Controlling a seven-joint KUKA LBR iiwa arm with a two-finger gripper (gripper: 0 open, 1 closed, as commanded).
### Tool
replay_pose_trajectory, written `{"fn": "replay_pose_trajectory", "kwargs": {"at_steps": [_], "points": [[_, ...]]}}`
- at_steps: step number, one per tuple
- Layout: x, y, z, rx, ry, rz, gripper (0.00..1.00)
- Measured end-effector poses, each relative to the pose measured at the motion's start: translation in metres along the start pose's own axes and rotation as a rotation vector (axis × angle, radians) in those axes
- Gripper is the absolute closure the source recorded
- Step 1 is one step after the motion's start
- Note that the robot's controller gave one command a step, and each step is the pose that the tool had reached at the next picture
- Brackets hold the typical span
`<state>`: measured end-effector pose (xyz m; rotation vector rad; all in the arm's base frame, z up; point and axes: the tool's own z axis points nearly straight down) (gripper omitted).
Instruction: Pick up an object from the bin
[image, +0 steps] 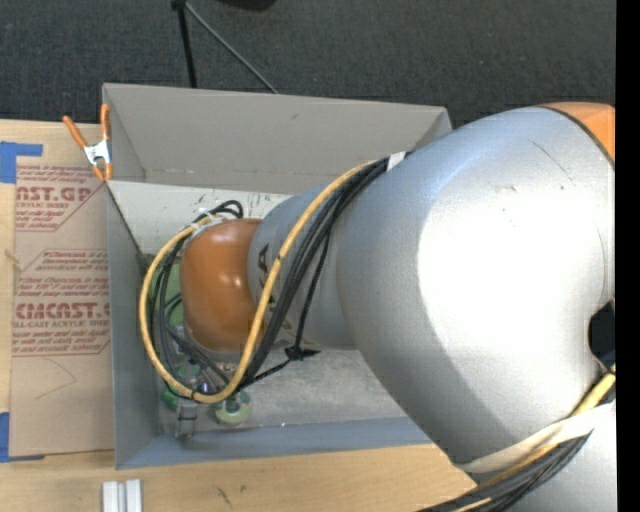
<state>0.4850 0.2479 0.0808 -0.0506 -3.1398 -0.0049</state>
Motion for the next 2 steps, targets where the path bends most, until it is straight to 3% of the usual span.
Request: {"fn": "replay_pose_trajectory", "kwargs": {"at_steps": [1, 2], "points": [[-0.002, -0.004, 0.000, 0.002, 0.000, 0.006, 1.00], [-0.052, -0.017, -0.154, -0.002, -0.011, -0.018, 1.00]]}}
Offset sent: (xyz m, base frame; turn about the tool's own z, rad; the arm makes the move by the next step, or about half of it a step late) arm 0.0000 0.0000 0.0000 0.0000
